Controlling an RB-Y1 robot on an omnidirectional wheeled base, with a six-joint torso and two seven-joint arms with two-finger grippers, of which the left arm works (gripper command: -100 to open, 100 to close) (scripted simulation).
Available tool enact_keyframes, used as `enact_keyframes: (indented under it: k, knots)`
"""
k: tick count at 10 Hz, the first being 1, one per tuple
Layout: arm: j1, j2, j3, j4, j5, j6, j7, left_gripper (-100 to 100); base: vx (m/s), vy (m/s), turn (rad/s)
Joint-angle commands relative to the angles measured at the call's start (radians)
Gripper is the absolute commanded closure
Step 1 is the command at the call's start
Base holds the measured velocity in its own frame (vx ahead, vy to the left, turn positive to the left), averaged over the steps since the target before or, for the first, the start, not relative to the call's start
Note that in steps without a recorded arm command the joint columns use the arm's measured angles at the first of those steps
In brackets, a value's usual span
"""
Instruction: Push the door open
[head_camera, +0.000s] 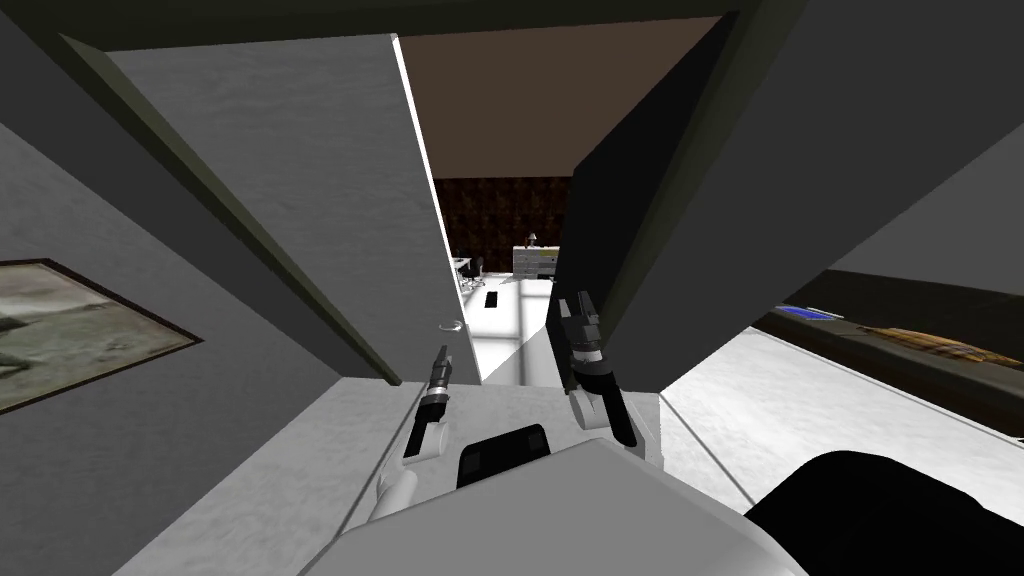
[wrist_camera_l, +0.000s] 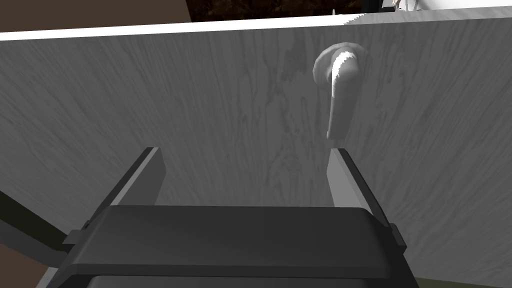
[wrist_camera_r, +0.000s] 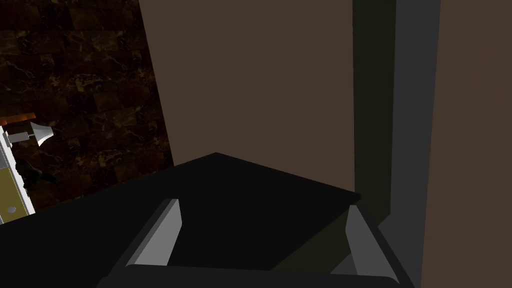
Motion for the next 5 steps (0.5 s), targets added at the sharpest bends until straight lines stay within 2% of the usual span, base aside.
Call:
enact_keyframes:
  k: [1,2,3,5]
  knots:
    - [-0.016,-0.005,0.000,0.040,0.001,-0.010,0.001,-100,0.032,0.122,-0.101]
    - [-0.025,-0.007,0.000,0.063,0.002,-0.015,0.001,-100,0.020,0.128,-0.108]
    - [-0.043,-0.013,0.001,0.107,0.004,-0.026,0.002,-100,0.039,0.158,-0.199]
    - [-0.067,-0.022,0.001,0.169,0.006,-0.040,0.003,-100,0.042,0.205,-0.146]
